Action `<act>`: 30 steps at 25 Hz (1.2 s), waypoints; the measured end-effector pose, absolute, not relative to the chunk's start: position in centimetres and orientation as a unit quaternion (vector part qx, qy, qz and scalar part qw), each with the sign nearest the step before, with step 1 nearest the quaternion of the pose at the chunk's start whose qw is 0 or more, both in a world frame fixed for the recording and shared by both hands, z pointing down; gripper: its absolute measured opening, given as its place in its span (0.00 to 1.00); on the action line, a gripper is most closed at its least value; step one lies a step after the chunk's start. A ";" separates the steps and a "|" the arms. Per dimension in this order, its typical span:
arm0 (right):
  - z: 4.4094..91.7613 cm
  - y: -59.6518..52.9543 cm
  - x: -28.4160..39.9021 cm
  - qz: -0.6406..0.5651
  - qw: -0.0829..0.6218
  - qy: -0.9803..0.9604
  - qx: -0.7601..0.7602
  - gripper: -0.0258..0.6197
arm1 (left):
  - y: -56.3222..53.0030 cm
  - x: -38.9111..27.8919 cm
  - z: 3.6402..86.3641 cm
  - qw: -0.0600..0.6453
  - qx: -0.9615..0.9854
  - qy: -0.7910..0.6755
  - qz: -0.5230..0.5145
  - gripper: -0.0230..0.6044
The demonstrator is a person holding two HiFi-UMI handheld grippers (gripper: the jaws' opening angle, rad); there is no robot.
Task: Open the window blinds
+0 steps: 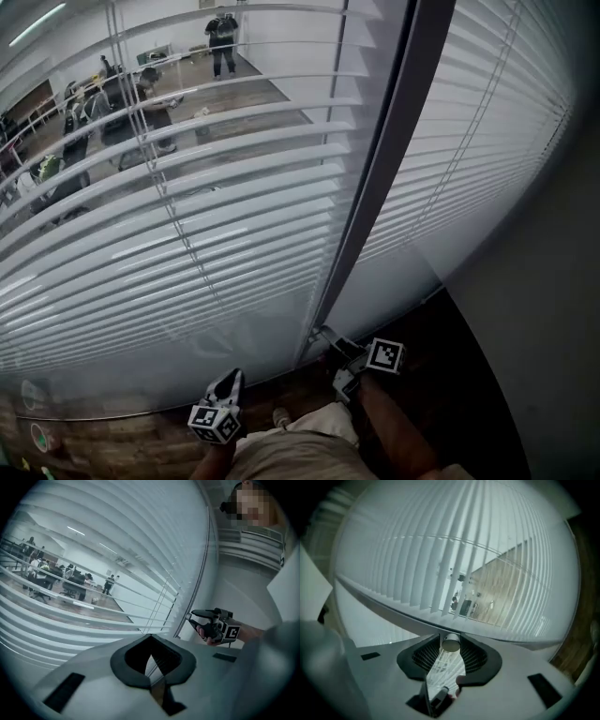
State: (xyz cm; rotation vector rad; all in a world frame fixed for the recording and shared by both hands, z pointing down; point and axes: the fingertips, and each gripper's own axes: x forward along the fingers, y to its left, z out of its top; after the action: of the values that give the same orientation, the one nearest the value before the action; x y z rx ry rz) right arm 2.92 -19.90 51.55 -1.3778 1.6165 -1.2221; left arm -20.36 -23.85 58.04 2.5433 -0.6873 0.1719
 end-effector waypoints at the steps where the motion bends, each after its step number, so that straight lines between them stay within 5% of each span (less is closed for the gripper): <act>1: 51.3 -19.6 3.1 -0.439 0.317 0.635 -0.550 0.23 | -23.9 -20.4 58.5 0.246 0.934 -0.252 0.062 0.06; 9: 55.2 -16.6 4.7 -0.371 0.172 0.652 -0.639 0.26 | -24.4 -20.6 58.8 0.245 0.931 -0.258 0.075 0.06; 15: 59.9 -16.4 2.4 -0.314 0.000 0.666 -0.676 0.26 | -24.2 -20.8 58.2 0.236 0.935 -0.250 0.082 0.06; 24: 58.1 -17.6 2.0 -0.348 0.035 0.656 -0.669 0.26 | -22.8 -20.7 54.5 0.241 0.932 -0.250 0.099 0.06; 30: 56.0 -18.4 3.7 -0.331 -0.022 0.688 -0.645 0.26 | -23.5 -18.4 51.9 0.226 0.937 -0.255 0.073 0.06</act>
State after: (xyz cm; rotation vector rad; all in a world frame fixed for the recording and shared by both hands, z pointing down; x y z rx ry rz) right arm 3.72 -18.45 56.02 -2.0556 2.1922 -1.0555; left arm -18.41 -23.47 51.90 2.5837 -0.7035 0.2016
